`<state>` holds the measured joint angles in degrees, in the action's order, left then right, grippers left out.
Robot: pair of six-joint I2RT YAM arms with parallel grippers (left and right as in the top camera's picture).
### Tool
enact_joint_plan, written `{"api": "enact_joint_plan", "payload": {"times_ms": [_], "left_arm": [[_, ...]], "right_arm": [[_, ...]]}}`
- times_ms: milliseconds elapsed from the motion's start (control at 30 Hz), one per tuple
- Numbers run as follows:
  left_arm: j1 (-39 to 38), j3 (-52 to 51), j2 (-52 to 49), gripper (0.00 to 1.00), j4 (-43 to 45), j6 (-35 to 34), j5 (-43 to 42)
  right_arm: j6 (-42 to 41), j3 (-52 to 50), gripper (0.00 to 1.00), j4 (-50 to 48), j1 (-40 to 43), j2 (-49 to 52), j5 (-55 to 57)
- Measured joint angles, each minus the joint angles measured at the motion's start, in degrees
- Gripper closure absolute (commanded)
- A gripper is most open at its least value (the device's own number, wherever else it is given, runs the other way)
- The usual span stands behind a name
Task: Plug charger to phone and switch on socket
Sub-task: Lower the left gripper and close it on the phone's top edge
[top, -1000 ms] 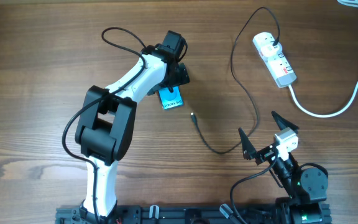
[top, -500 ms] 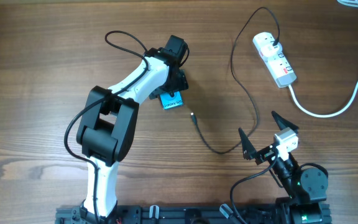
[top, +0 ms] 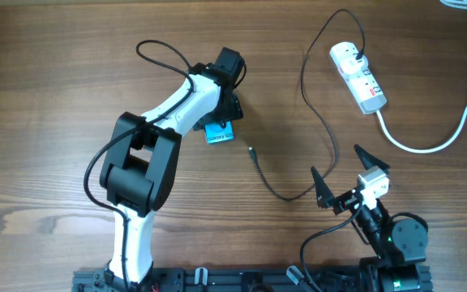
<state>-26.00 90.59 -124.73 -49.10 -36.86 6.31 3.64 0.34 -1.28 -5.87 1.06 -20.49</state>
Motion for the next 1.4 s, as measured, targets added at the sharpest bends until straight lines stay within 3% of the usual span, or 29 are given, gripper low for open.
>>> {"api": "enact_joint_plan", "payload": {"times_ms": [167,300,533,667,767,1033,1267,1333,1400], "left_arm": [[0.02,0.17,0.04,0.2,-3.02,0.11,-1.68],[0.02,0.17,0.07,0.0,-4.66,0.33,-3.15],[0.24,0.15,0.07,0.0,-2.23,0.35,-3.78],[1.14,0.15,0.09,0.06,-1.16,1.16,-3.76],[1.88,0.15,0.07,0.0,-0.59,2.97,-3.58],[2.08,0.15,0.07,0.0,0.09,5.35,-3.17],[2.08,0.15,0.07,0.11,-0.07,6.19,-3.17],[2.08,0.15,0.07,0.1,-0.28,6.27,-3.15],[2.08,0.15,0.07,0.02,-0.52,6.25,-3.15]], "right_arm": [[0.0,0.0,0.0,0.0,0.02,0.0,0.0],[0.02,0.0,0.0,0.0,0.0,0.0,0.0],[0.0,0.0,0.0,0.0,0.0,0.0,0.0],[0.02,0.0,0.0,0.0,0.0,0.0,0.0],[0.02,0.0,0.0,0.0,0.0,0.0,0.0],[0.02,0.0,0.0,0.0,0.0,0.0,0.0],[0.02,0.02,0.0,0.0,0.0,0.0,0.0],[0.0,0.0,0.0,0.0,0.02,0.0,0.0],[0.02,0.02,0.0,0.0,0.0,0.0,0.0]]}}
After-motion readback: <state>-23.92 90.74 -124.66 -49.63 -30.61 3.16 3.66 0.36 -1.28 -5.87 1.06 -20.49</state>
